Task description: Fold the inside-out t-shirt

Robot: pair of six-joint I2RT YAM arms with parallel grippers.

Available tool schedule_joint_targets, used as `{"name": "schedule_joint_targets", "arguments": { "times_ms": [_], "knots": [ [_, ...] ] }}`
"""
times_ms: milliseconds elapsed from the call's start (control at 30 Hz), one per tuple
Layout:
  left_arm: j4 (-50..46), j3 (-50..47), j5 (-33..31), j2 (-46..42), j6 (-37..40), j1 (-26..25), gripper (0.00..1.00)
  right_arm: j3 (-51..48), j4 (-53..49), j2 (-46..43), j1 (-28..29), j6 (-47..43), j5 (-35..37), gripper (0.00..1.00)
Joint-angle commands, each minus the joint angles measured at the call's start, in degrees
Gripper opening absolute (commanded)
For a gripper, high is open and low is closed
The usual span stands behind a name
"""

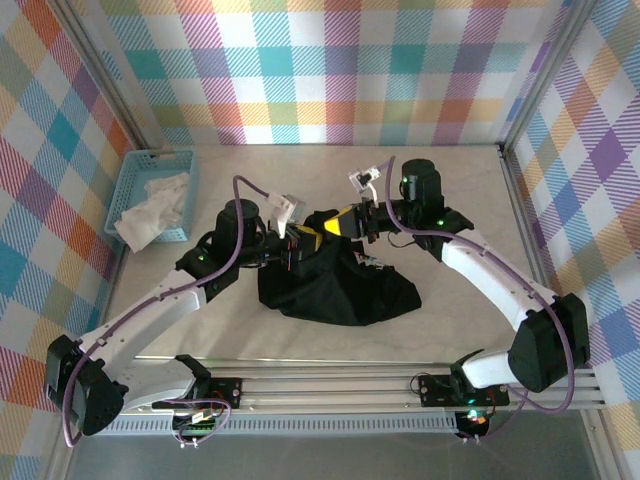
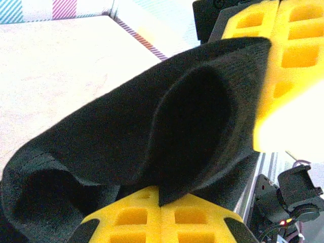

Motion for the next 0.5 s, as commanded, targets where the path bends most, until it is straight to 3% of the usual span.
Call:
{"name": "schedule_joint_targets", "arguments": {
  "times_ms": [0,300,467],
  "knots": [
    [-0.62,2.30,-1.08,-2.27,0.72,0.35,0.00,3.04,-3.93,-1.81,-0.24,-4.09,0.76,0.00],
    [-2.15,2.99,0.00,-5.38,-2.49,0.09,0.00,6.18,-11.19,-0.51,-0.24,-6.54,6.51,0.03],
    [-4.46,5.24,2.00,-5.04,-4.10,-1.33,0.00,10.10,-19.37,0.84,-0.23,-6.74,17.92,0.22]
  ]
}}
